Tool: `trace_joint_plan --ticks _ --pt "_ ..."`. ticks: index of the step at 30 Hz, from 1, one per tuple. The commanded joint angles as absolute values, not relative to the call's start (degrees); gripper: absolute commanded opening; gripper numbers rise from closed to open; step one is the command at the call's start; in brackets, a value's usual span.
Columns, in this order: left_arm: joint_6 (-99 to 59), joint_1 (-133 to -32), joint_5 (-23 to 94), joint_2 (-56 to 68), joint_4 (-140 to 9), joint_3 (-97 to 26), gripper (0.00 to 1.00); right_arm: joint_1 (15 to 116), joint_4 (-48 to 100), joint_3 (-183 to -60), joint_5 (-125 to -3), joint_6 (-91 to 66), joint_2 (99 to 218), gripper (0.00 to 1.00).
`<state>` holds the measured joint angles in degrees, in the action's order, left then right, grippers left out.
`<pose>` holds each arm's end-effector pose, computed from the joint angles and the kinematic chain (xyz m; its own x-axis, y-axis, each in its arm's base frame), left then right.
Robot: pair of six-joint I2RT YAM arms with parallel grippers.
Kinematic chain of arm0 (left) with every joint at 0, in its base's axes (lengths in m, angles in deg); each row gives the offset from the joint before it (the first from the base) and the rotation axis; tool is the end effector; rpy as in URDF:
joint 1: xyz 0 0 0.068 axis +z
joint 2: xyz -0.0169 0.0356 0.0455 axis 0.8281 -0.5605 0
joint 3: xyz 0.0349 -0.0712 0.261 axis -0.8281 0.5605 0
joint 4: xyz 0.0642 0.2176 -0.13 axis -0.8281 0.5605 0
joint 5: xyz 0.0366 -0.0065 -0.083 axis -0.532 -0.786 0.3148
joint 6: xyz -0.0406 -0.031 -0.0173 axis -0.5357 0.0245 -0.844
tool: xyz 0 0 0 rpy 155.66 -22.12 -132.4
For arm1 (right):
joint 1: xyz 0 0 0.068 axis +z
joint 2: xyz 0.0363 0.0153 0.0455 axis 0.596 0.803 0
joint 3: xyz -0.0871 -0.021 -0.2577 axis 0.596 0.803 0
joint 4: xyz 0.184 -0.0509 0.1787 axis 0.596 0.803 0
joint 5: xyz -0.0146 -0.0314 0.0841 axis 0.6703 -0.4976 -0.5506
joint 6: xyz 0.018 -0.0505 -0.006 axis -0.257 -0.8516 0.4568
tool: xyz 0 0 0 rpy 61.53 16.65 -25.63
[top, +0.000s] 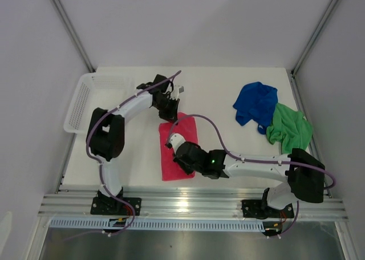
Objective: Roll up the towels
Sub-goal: Fold the towel
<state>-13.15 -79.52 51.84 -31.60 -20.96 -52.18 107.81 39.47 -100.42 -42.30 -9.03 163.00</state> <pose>0.3726 -0.1791 0.2130 -0.8800 0.3069 -0.3626 0.4469 0.7938 -0.4126 0.1102 0.2967 0.2235 -0.3810 -0.5772 -0.7223 -0.8042 0.5923 -0.0491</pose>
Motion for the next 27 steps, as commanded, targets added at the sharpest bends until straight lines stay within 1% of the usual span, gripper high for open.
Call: trace_joint_plan --ticks 1,8,12,19,27 --pt "-10.94 -79.11 52.09 -27.66 -21.39 -49.77 0.01 108.39 42.12 -103.75 -42.50 -10.74 160.94 0.00" --pt "-10.15 -77.09 52.97 -26.08 -20.77 -47.05 0.01 108.48 45.72 -105.51 -46.63 -13.02 158.65 0.00" --pt "-9.53 -76.12 52.88 -25.64 -20.86 -45.02 0.01 108.39 46.26 -106.12 -49.44 -14.08 160.05 0.00" --pt "-8.83 -74.37 49.98 -26.16 -22.62 -42.82 0.01 108.39 47.49 -111.22 -54.01 -15.49 167.43 0.00" --pt "-6.55 -73.66 48.31 -28.18 -23.32 -42.73 0.01 108.39 45.73 -114.21 -55.16 -14.08 174.81 0.00"
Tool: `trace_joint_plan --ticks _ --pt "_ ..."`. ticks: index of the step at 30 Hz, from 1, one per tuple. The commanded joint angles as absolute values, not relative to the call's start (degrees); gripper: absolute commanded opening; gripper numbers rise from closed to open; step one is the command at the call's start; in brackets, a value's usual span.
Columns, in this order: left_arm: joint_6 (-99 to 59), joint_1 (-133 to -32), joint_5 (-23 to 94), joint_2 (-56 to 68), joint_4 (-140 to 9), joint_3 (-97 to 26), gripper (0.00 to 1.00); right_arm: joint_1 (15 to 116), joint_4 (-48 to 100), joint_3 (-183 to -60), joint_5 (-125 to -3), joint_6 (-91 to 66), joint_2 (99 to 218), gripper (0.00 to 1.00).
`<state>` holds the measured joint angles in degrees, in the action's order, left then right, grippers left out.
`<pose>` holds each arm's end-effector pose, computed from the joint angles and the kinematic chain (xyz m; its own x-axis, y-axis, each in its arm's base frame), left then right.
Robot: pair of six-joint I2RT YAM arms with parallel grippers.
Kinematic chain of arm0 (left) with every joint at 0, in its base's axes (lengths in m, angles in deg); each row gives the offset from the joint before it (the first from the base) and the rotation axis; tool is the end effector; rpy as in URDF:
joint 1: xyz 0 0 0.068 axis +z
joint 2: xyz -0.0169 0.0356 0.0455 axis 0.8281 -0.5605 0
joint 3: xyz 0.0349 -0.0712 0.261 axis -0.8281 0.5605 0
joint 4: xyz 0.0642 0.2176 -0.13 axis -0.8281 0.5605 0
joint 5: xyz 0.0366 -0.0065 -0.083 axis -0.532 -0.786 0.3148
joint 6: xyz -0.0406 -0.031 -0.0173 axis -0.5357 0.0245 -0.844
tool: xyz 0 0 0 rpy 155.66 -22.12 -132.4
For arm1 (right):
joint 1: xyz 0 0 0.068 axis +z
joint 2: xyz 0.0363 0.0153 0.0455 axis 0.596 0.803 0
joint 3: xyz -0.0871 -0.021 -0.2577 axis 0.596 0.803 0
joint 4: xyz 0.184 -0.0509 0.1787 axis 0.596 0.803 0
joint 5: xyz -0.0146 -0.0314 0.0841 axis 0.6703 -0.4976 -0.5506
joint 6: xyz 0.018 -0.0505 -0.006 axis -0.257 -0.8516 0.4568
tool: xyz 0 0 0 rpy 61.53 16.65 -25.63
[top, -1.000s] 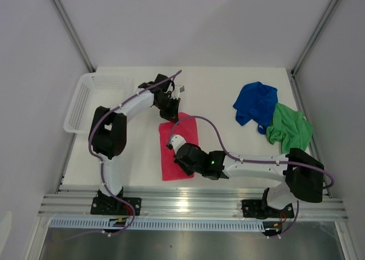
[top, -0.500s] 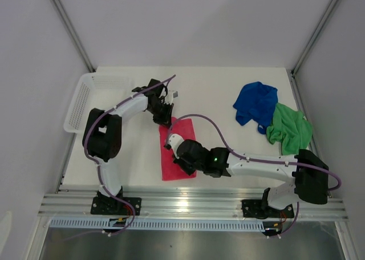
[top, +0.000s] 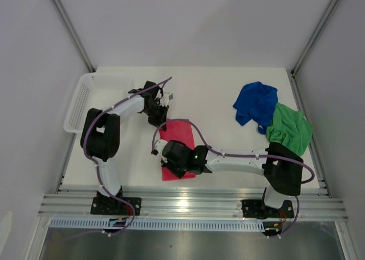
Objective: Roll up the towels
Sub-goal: Fold the towel
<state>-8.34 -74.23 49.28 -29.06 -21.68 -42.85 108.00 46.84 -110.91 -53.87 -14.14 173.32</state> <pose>0.3610 -0.1337 0.1838 -0.9050 0.3051 -0.2964 0.4013 0.8434 -0.3573 0.1147 0.3354 0.2139 -0.3388 -0.7182 -0.6078 -0.9092 0.4161 0.0151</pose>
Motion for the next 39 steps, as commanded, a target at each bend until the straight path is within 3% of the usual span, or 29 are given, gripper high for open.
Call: trace_joint_plan --ticks 1,39 --pt "-6.55 -73.57 48.49 -28.19 -23.23 -42.73 0.01 108.39 45.73 -114.39 -55.16 -14.08 175.17 0.00" --pt "-2.77 -71.20 44.36 -28.71 -19.28 -45.98 0.01 106.37 41.60 -118.17 -63.07 -12.85 182.91 0.02"
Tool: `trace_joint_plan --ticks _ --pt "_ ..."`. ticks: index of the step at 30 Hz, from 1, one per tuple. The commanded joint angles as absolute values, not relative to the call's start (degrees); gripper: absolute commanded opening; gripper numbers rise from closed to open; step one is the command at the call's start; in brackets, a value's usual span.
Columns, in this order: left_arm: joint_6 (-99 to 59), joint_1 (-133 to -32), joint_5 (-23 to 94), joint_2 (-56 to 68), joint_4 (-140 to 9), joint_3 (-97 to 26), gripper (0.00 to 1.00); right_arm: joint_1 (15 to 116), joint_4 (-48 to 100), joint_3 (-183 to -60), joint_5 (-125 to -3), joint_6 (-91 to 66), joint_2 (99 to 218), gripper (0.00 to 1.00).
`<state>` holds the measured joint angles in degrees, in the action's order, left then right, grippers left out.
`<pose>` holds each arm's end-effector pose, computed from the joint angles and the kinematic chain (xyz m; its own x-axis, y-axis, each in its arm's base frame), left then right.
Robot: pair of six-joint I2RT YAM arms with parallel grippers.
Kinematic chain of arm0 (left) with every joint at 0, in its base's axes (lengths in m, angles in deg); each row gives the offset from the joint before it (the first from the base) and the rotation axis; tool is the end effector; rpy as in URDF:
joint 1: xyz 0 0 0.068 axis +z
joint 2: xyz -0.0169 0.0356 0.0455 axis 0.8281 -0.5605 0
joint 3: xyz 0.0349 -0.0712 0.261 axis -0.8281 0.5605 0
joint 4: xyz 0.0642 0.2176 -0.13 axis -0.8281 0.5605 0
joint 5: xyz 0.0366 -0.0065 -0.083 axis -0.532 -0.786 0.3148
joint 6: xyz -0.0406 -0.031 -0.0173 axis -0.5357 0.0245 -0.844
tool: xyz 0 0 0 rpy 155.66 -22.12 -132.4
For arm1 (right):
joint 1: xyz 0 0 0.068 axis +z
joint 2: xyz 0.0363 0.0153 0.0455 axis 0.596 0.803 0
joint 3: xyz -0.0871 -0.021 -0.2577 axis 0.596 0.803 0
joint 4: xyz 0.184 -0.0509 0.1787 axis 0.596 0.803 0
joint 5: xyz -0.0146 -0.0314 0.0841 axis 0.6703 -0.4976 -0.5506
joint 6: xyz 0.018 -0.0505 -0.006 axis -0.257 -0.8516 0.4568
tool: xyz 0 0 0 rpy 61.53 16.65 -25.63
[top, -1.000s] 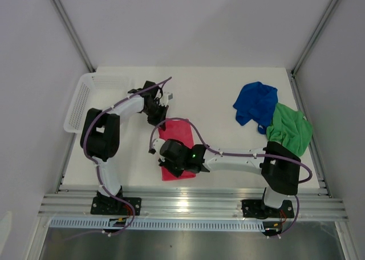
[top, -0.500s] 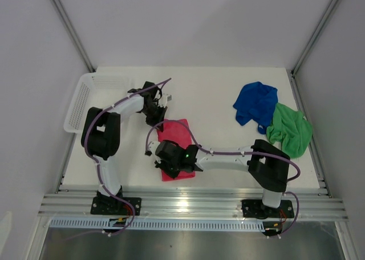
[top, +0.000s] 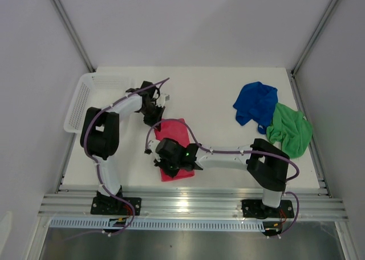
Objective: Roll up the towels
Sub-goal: Fold the towel
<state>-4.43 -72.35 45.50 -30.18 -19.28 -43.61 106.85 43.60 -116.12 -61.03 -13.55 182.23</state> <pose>0.3654 -0.1195 0.1783 -0.9013 0.3389 -0.2698 0.4109 0.8661 -0.2848 0.1287 0.3668 0.1906 -0.3665 -0.7186 -0.5910 -0.9208 0.3711 0.1198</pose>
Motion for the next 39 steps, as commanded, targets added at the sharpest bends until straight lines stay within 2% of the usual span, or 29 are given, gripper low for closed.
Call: trace_joint_plan --ticks 1,3,4,5,8,13,17,20,30,33,34,36,37,38,39 --pt "-2.59 -71.20 44.44 -28.97 -19.10 -46.15 0.01 106.29 41.43 -118.17 -63.15 -12.68 183.17 0.03" --pt "-2.24 -71.20 44.44 -30.11 -18.40 -46.94 0.01 106.11 41.07 -118.17 -63.42 -12.41 183.87 0.22" --pt "-2.06 -71.20 44.53 -30.38 -18.14 -47.12 0.01 106.02 40.98 -118.26 -63.68 -12.24 184.05 0.39" --pt "-1.98 -71.20 44.62 -30.64 -17.96 -47.21 0.01 106.02 41.07 -118.34 -63.68 -12.15 184.14 0.45" --pt "-1.80 -71.11 44.80 -31.09 -17.87 -47.21 0.01 106.02 40.81 -118.17 -63.16 -11.53 182.31 0.55" --pt "-1.45 -71.11 44.27 -31.00 -18.05 -47.12 0.01 104.88 38.09 -112.91 -58.86 -8.64 172.56 0.60" --pt "-1.54 -71.11 44.71 -30.91 -17.96 -46.86 0.02 100.76 37.82 -103.86 -52.09 -0.83 164.20 0.58" --pt "-1.71 -71.11 45.15 -30.91 -17.52 -46.86 0.03 96.36 38.44 -96.74 -52.69 6.21 161.64 0.55" --pt "-1.98 -71.11 46.03 -27.66 -16.82 -45.72 0.03 91.26 31.50 -91.19 -58.49 11.23 168.75 0.56" --pt "-1.89 -71.11 46.11 -27.48 -16.82 -45.37 0.02 90.03 27.37 -88.29 -62.10 12.89 168.94 0.39" --pt "-1.89 -71.11 46.20 -27.31 -16.73 -45.02 0.02 89.76 26.75 -87.59 -62.71 13.34 168.76 0.27" --pt "-1.89 -71.11 46.55 -27.04 -16.38 -44.84 0.01 89.24 25.96 -85.57 -64.03 14.83 167.63 0.16" --pt "-1.89 -71.11 46.73 -26.17 -16.29 -44.49 0.01 88.62 25.69 -84.87 -64.47 15.18 167.10 0.05" --pt "-1.80 -71.11 46.82 -25.82 -16.20 -44.31 0.01 88.44 23.78 -83.99 -65.00 15.62 166.39 0.00" --pt "-1.63 -71.11 46.64 -25.46 -15.85 -44.31 0.01 88.36 22.89 -82.67 -65.44 16.41 165.08 0.00"
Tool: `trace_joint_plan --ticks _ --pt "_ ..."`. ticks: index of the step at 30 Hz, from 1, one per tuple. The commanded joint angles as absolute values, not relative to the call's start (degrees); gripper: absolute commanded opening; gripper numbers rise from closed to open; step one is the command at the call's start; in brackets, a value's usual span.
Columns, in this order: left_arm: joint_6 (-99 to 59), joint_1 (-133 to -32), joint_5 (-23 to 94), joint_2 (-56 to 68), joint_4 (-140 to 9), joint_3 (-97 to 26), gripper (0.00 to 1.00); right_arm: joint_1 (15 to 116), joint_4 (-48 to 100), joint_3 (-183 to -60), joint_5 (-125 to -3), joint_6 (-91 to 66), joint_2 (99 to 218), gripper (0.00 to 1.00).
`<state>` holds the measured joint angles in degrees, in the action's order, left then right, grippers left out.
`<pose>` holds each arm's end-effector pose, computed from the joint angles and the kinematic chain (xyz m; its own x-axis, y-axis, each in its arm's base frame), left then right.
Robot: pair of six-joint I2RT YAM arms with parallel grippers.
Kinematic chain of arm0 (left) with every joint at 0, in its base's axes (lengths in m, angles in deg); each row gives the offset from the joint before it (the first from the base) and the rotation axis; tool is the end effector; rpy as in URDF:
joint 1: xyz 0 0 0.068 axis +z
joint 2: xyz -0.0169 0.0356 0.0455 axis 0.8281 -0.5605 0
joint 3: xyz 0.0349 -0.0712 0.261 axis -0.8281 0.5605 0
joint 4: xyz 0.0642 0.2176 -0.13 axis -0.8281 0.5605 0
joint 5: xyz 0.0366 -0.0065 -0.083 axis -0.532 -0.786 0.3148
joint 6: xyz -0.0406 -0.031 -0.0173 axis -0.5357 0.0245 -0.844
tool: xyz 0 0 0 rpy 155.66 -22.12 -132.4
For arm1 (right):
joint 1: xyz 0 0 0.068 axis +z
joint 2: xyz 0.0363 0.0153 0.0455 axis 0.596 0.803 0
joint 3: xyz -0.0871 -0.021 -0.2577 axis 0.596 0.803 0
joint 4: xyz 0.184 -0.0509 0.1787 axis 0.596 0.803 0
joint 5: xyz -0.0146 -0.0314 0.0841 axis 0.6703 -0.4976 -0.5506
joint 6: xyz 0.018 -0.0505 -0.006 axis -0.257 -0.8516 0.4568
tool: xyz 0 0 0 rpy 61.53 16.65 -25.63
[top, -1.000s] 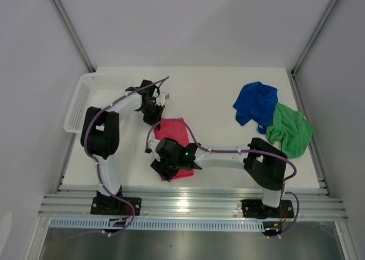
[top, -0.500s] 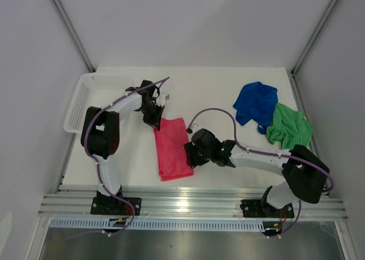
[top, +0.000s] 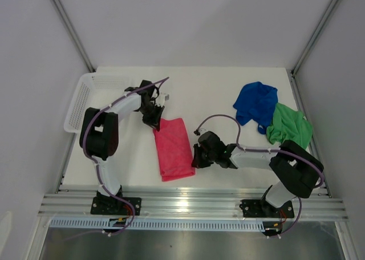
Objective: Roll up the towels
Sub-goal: Fold the towel
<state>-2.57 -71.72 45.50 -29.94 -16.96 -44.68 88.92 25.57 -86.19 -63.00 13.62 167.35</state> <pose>0.3656 -0.1152 0.1837 -0.8961 0.3584 -0.2620 0.4258 0.8607 -0.2790 0.1764 0.2349 0.1450 -0.8454 -0.2076 -0.4922 -0.4390 0.7950 0.4188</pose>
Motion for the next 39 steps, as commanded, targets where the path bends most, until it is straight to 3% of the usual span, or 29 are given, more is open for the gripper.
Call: trace_joint_plan --ticks 1,5,9,12,16,23,31,34,35,37,39 --pt "-1.62 -70.94 46.47 -25.11 -15.94 -44.05 0.01 88.27 22.79 -82.23 -65.61 16.68 164.55 0.00" --pt "-1.45 -70.76 45.50 -24.84 -16.02 -41.77 0.01 89.31 20.43 -80.99 -67.19 18.09 163.57 0.03" --pt "-1.36 -70.76 46.82 -26.60 -15.50 -40.97 0.02 89.06 22.08 -82.83 -68.87 16.86 164.10 0.54" --pt "-1.45 -70.76 46.64 -27.22 -15.59 -40.45 0.02 83.45 27.60 -86.95 -68.43 12.21 162.09 0.58" --pt "-1.27 -70.76 45.85 -27.31 -15.41 -40.09 0.06 76.15 29.12 -95.56 -69.74 5.88 163.48 0.58" --pt "-0.92 -70.76 43.83 -27.92 -14.71 -40.36 0.14 72.27 25.95 -114.71 -75.54 2.18 186.82 0.57" --pt "-0.13 -70.58 42.69 -29.06 -13.31 -41.76 0.17 70.87 21.22 -121.77 -78.26 6.13 198.11 0.56" --pt "0.22 -70.50 42.51 -29.85 -12.78 -43.25 0.18 70.51 19.02 -121.24 -79.59 8.06 199.26 0.49" --pt "0.22 -70.50 42.43 -30.29 -12.69 -43.86 0.19 70.25 18.58 -120.98 -79.59 8.59 199.61 0.39" --pt "0.31 -70.50 42.16 -30.82 -12.34 -44.74 0.19 69.38 16.39 -119.94 -79.59 10.78 200.22 0.27" --pt "0.31 -70.50 41.81 -31.87 -11.98 -46.93 0.20 68.41 13.93 -118.88 -79.50 12.80 200.31 0.08"
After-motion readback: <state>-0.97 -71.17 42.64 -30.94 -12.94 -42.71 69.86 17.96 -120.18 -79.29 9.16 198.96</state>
